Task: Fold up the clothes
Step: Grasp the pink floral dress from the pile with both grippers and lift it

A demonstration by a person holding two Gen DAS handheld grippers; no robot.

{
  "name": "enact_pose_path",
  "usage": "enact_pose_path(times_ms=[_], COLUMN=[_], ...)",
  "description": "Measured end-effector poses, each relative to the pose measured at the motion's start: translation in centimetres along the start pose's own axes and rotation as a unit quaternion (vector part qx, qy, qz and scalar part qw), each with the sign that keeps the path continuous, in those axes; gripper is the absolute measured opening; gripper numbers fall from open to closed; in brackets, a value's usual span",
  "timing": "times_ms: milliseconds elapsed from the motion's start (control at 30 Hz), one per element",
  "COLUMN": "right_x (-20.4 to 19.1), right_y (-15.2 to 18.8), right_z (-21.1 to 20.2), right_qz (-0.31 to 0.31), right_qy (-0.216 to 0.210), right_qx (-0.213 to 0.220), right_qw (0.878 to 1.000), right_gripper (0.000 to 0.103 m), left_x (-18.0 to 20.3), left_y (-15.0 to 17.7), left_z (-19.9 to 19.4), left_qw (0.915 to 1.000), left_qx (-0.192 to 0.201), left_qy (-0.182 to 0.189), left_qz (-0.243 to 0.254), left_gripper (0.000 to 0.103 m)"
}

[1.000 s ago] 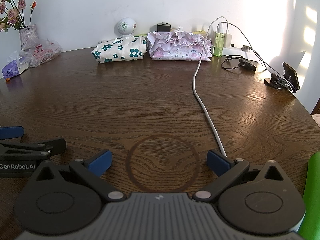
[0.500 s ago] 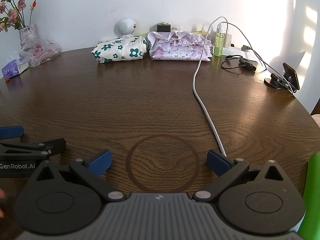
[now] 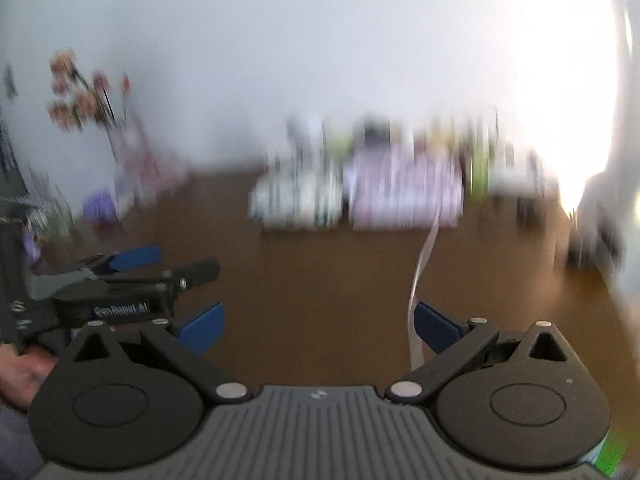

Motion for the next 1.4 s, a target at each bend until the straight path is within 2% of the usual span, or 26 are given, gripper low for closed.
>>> enact_pose_path(times_ms=[67, 133, 167, 200, 233, 267, 300, 400, 500, 533, 567, 600, 633, 733, 800, 900, 1000, 1100, 1233, 1333, 1400], right_x=[1.0, 2.1, 2.8, 3.6, 4.5, 5.2, 5.7, 6.7, 7.5, 7.9, 8.4, 8.8, 9.1, 8.5, 7.0, 4.0, 0.5, -3.2, -7.1, -9.4, -10.5], right_y=[-4.4, -7.1, -7.8, -8.0, -8.0, -7.8, -7.6, -7.4, -8.1, -8.3, -8.5, -8.8, -9.2, -10.9, -12.7, -15.3, -16.9, -18.0, -16.9, -15.2, -14.4], right_z=[2.6, 7.0, 9.6, 12.4, 15.2, 17.6, 19.5, 24.6, 28.4, 29.5, 30.7, 31.4, 31.4, 27.9, 23.9, 15.7, 6.4, -3.2, -14.4, -21.3, -24.8], right_qz=[-0.094, -0.200, -0.246, -0.285, -0.318, -0.336, -0.343, -0.356, -0.348, -0.337, -0.326, -0.310, -0.291, -0.262, -0.257, -0.261, -0.273, -0.284, -0.284, -0.287, -0.283], right_qy=[0.037, 0.093, 0.113, 0.121, 0.127, 0.124, 0.117, 0.101, 0.106, 0.110, 0.114, 0.120, 0.124, 0.122, 0.118, 0.106, 0.078, 0.047, 0.003, -0.017, -0.025], right_qx=[0.030, 0.034, 0.025, 0.006, -0.017, -0.040, -0.058, -0.089, -0.097, -0.107, -0.117, -0.122, -0.120, -0.066, -0.014, 0.060, 0.129, 0.191, 0.259, 0.309, 0.331], right_qw=[0.994, 0.975, 0.962, 0.951, 0.939, 0.933, 0.930, 0.925, 0.927, 0.929, 0.931, 0.935, 0.941, 0.955, 0.959, 0.958, 0.950, 0.939, 0.923, 0.907, 0.900], right_gripper=[0.103, 0.102, 0.102, 0.100, 0.092, 0.080, 0.076, 0.069, 0.053, 0.035, 0.006, 0.002, 0.001, 0.001, 0.001, 0.001, 0.001, 0.001, 0.001, 0.001, 0.001], left_x=[-0.3, 0.6, 1.4, 2.5, 3.5, 4.3, 4.9, 6.0, 5.5, 5.1, 4.6, 4.2, 3.9, 2.9, 2.5, 2.6, 2.8, 2.7, 2.8, 3.8, 4.8], left_y=[-4.1, -6.8, -7.7, -8.2, -8.6, -8.8, -9.1, -9.8, -10.6, -10.9, -11.1, -11.4, -11.7, -12.5, -13.3, -15.9, -18.5, -21.5, -23.7, -23.8, -23.3], left_z=[2.3, 6.8, 9.3, 12.0, 14.5, 16.6, 18.0, 22.4, 26.1, 27.3, 28.4, 29.0, 29.0, 29.0, 28.3, 22.6, 16.4, 6.9, -6.7, -14.1, -18.4], left_qw=[0.9985, 0.9911, 0.9830, 0.9708, 0.9582, 0.9499, 0.9467, 0.9460, 0.9544, 0.9577, 0.9611, 0.9643, 0.9674, 0.9758, 0.9803, 0.9830, 0.9801, 0.9697, 0.9442, 0.9285, 0.9183], left_qx=[0.039, 0.050, 0.050, 0.046, 0.046, 0.046, 0.046, 0.023, -0.014, -0.029, -0.047, -0.057, -0.058, -0.060, -0.051, 0.023, 0.100, 0.189, 0.301, 0.349, 0.373], left_qy=[0.004, -0.026, -0.050, -0.076, -0.090, -0.087, -0.075, -0.061, -0.048, -0.046, -0.047, -0.045, -0.038, -0.015, -0.002, 0.007, 0.014, 0.006, -0.025, -0.043, -0.061], left_qz=[0.038, 0.121, 0.169, 0.223, 0.268, 0.297, 0.310, 0.317, 0.294, 0.283, 0.268, 0.255, 0.243, 0.210, 0.191, 0.182, 0.171, 0.155, 0.131, 0.119, 0.116], left_gripper=[0.103, 0.103, 0.103, 0.103, 0.103, 0.101, 0.100, 0.100, 0.090, 0.071, 0.034, 0.017, 0.003, 0.002, 0.001, 0.000, 0.000, 0.000, 0.000, 0.000, 0.000])
Point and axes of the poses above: each gripper's, at about its wrist camera, not at the fingertips, and z roughly the way its jaws point, x to its right, y to its underside, the point moved 1 cm from there along z, roughly the way its jaws point, and after that the axes turned 7 degrees about z, right-handed, at the moved point
